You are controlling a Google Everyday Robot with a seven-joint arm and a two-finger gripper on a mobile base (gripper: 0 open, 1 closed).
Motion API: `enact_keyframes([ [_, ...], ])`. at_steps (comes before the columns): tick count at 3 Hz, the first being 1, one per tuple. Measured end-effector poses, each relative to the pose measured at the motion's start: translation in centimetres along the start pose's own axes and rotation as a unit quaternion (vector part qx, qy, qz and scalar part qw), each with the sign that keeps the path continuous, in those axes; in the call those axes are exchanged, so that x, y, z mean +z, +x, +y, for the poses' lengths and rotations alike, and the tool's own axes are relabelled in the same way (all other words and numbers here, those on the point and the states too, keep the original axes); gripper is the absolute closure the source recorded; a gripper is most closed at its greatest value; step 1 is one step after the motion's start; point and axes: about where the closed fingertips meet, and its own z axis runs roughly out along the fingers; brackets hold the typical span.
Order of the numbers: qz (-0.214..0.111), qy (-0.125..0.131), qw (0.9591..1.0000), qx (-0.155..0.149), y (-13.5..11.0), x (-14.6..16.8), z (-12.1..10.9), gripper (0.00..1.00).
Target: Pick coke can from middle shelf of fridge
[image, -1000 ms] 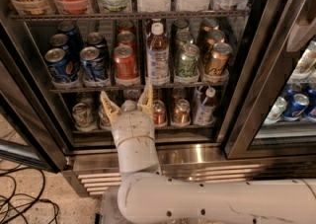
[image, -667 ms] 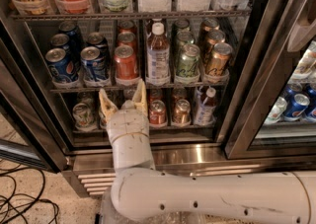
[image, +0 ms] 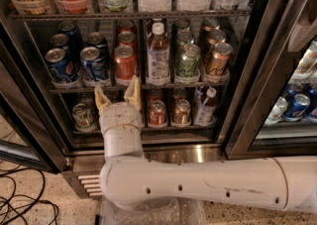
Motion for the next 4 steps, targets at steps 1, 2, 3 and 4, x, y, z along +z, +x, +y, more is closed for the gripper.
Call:
enact_keyframes([
  [1, 0.006, -0.001, 1.0, -0.005, 0.2, 1.1, 0.6, 0.32],
  [2, 0.007, 0.004, 1.0, -0.005, 0.3, 2.1, 0.8, 0.32],
  [3, 0.007, 0.017, 0.9998, 0.003, 0.6, 3.1, 0.3, 0.32],
  [4, 0.009, 0.021, 0.9997, 0.01, 0.8, 4.2, -0.1, 0.32],
])
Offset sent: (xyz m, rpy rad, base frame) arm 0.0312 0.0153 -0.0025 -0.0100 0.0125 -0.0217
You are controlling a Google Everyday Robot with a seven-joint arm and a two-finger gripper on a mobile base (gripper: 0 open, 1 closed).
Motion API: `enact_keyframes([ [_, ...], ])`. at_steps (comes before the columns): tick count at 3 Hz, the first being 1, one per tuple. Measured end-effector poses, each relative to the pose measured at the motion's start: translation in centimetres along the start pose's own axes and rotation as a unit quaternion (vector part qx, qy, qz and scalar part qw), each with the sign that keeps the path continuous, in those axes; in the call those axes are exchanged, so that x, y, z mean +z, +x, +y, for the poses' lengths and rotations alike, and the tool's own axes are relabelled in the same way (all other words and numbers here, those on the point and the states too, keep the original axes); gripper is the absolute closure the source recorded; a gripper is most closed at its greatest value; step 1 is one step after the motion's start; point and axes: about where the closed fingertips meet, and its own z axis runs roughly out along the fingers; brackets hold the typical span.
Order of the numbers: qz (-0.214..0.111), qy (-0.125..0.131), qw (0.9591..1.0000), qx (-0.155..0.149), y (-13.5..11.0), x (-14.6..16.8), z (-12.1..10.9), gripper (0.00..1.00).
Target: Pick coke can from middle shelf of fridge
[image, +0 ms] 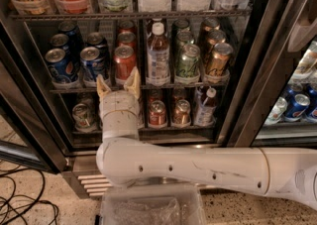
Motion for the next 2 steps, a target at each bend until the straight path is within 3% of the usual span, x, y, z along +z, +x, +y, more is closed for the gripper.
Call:
enact_keyframes([
  [2, 0.006, -0.002, 1.0, 0.007, 0.4, 2.2, -0.5, 0.32],
])
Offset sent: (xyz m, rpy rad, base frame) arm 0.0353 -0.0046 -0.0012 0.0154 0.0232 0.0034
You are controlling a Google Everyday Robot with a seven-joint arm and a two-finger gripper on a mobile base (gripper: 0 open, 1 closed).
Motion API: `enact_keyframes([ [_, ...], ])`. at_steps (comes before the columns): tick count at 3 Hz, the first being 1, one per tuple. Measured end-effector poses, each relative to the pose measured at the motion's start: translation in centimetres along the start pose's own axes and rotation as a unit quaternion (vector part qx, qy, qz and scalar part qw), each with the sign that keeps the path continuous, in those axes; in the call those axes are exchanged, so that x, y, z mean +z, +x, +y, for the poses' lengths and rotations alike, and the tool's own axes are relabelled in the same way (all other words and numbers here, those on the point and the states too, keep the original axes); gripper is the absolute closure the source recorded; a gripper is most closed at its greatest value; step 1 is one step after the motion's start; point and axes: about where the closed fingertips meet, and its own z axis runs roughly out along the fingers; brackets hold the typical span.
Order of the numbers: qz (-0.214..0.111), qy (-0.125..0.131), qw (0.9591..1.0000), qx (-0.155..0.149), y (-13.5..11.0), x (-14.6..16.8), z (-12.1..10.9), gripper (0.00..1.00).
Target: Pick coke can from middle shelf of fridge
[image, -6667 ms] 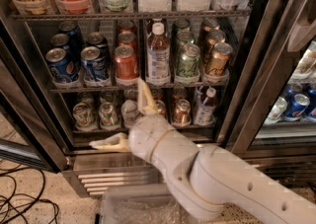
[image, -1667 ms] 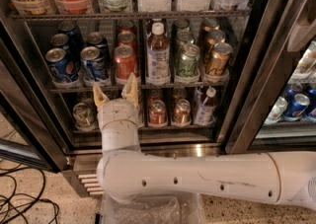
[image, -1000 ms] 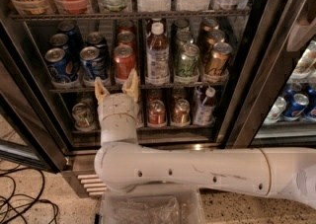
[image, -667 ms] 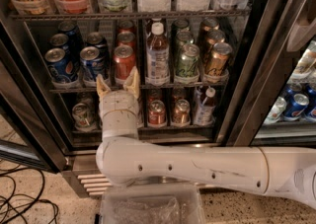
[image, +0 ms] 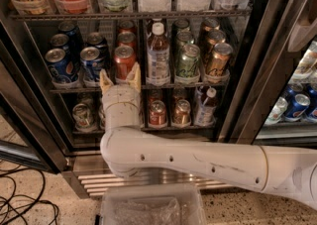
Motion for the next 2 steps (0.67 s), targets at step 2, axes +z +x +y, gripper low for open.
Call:
enact_keyframes([
  [2, 0.011, 0.014, 0.9998, 0.0, 0.4, 2.8, -1.3, 0.41],
])
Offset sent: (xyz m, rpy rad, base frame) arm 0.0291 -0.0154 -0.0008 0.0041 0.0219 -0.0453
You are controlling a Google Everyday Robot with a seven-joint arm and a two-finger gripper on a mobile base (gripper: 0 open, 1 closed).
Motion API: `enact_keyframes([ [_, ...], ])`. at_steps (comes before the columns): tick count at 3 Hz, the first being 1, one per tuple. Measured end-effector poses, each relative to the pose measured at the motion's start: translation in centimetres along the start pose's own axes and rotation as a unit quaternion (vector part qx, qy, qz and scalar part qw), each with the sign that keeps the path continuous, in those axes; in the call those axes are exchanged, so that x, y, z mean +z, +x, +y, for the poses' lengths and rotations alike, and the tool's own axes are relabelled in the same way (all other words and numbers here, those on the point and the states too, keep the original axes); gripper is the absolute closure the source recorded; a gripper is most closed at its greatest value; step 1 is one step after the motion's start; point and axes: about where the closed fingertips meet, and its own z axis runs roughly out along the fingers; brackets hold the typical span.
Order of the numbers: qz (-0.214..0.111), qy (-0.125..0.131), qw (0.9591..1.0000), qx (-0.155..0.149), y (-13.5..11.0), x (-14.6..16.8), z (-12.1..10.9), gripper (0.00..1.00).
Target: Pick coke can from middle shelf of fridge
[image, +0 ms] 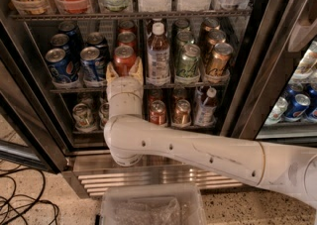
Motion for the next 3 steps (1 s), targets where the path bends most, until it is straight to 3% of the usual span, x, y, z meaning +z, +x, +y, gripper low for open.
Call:
enact_keyframes([
  [1, 0.002, 0.001, 1.0, -0.002, -0.02, 0.91, -0.05, 0.41],
  [2, 0.004, 0.003, 1.0, -0.003, 0.05, 1.64, -0.18, 0.48],
  [3, -0.004, 0.001, 1.0, -0.005, -0.05, 1.3, -0.49, 0.67],
])
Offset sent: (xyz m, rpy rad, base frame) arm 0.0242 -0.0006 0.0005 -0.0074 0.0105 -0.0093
